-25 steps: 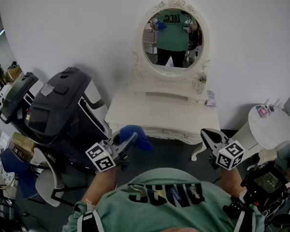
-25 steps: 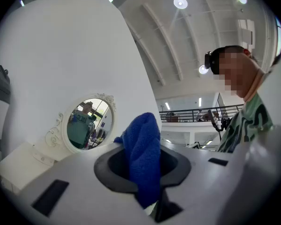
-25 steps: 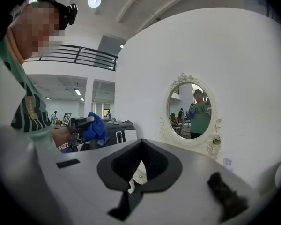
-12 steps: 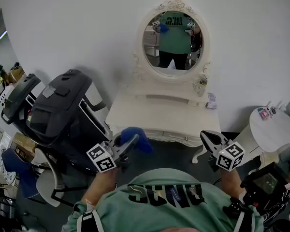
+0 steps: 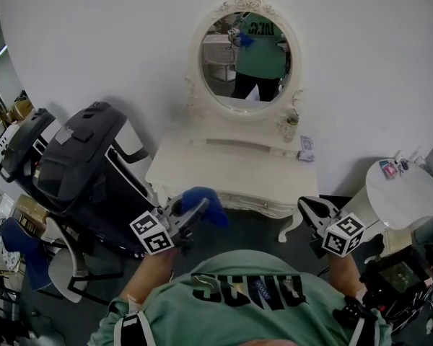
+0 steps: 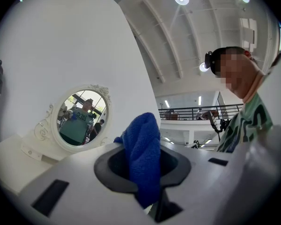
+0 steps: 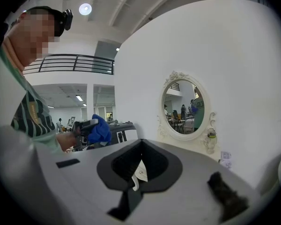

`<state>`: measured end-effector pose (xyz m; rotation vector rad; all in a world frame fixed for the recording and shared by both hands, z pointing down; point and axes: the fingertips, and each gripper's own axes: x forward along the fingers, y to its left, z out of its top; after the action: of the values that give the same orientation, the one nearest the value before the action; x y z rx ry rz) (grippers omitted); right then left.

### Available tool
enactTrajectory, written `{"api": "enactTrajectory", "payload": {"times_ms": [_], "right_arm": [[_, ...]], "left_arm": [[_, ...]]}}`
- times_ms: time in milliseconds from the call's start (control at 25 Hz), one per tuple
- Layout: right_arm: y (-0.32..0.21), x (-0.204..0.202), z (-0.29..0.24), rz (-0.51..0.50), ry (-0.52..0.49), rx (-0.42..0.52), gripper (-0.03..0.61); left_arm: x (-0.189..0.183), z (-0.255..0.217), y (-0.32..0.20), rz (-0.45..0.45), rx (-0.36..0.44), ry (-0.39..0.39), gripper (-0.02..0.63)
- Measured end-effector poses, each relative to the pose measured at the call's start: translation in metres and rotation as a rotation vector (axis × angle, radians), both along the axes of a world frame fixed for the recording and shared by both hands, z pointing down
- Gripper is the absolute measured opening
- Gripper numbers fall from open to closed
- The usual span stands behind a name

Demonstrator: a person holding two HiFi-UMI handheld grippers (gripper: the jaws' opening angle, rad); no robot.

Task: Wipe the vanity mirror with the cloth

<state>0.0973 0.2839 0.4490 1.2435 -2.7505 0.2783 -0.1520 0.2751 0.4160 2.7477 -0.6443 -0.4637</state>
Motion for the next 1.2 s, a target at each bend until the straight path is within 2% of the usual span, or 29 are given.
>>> {"api": "enactTrajectory", "payload": {"times_ms": [280, 520, 640, 800, 1000, 1200], "right_arm": [[-0.002, 0.045, 0.013, -0.04, -0.006, -0.04, 0.012], [-0.021, 0.048, 0.025, -0.096, -0.02, -0.077, 0.012], [-0.044, 0.027, 0.031, -0.129, -0.019, -0.087, 0.012], [-0.085, -0.016, 0.037, -0.149, -0.004, -0.081, 0.012], [-0.156, -0.081, 0.03, -0.114, 0.014, -0.07, 0.012], [-0.23, -0.134, 0.002, -0.064, 0.025, -0.022, 0.012]], "left_arm": [[0.055, 0.011, -0.002, -0.001, -0.039, 0.0, 0.086], [0.07, 0.026, -0.009, -0.016, -0.079, -0.007, 0.086], [0.053, 0.034, -0.025, -0.035, -0.088, -0.016, 0.086], [0.012, 0.045, -0.068, -0.046, -0.094, 0.002, 0.086], [-0.046, 0.043, -0.148, 0.011, -0.084, 0.014, 0.086], [-0.099, 0.022, -0.23, 0.08, -0.057, -0.012, 0.086]]}}
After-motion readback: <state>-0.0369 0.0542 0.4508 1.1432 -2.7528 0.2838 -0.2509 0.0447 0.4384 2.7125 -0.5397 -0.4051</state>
